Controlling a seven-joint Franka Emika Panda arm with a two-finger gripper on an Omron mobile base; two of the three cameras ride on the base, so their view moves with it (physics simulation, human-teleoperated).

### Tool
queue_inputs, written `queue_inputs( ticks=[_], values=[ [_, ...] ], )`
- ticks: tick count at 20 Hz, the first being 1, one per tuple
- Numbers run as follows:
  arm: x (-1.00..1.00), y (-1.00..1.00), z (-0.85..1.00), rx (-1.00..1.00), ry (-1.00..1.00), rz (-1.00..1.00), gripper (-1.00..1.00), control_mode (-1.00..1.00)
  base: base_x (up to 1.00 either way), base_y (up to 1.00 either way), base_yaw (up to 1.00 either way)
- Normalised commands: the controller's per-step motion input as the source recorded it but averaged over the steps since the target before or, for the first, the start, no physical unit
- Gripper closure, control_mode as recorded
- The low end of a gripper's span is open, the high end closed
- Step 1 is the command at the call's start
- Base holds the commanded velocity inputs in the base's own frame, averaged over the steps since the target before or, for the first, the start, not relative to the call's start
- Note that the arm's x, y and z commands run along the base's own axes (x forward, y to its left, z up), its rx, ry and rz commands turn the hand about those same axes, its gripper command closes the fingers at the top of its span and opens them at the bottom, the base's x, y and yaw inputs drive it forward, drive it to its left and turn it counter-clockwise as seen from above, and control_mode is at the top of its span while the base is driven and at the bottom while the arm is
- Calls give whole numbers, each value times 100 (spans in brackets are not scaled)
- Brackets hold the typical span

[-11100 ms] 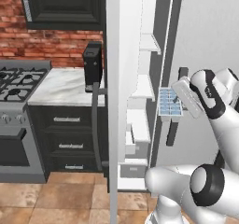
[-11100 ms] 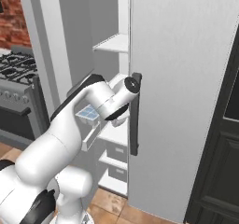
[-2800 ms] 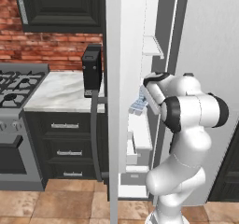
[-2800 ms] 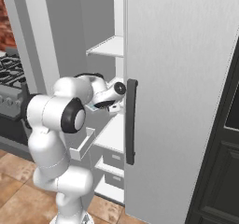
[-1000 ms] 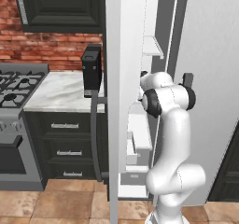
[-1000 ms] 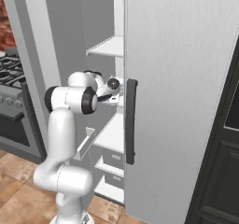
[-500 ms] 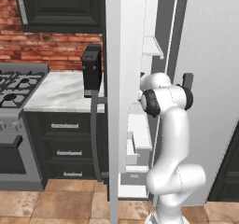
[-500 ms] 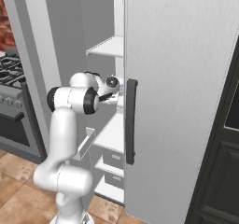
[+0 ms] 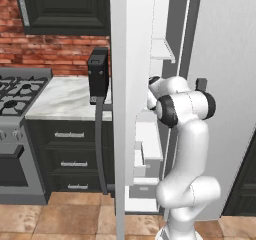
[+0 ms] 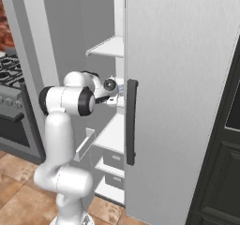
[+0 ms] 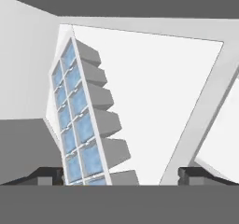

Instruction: The ice cube tray has been filled with water. Take the tray and place it in the freezer to make ice. Close the freezer door after placing the tray.

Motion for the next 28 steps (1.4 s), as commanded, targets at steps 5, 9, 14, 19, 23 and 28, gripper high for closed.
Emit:
queue_inputs(
  ticks=[5,9,14,19,23,28],
  values=[
    [-100,-8,14,0,-9,0,-100,-100,0,0,0],
    [-100,-18,33,0,-14,0,-100,-100,0,0,0],
    [-100,-24,42,0,-13,0,-100,-100,0,0,0],
    [-77,-7,53,0,4,0,-100,-100,0,0,0],
    [-33,0,67,0,21,0,-100,-100,0,0,0],
    [-25,0,54,0,34,-1,-100,-100,0,0,0]
  ],
)
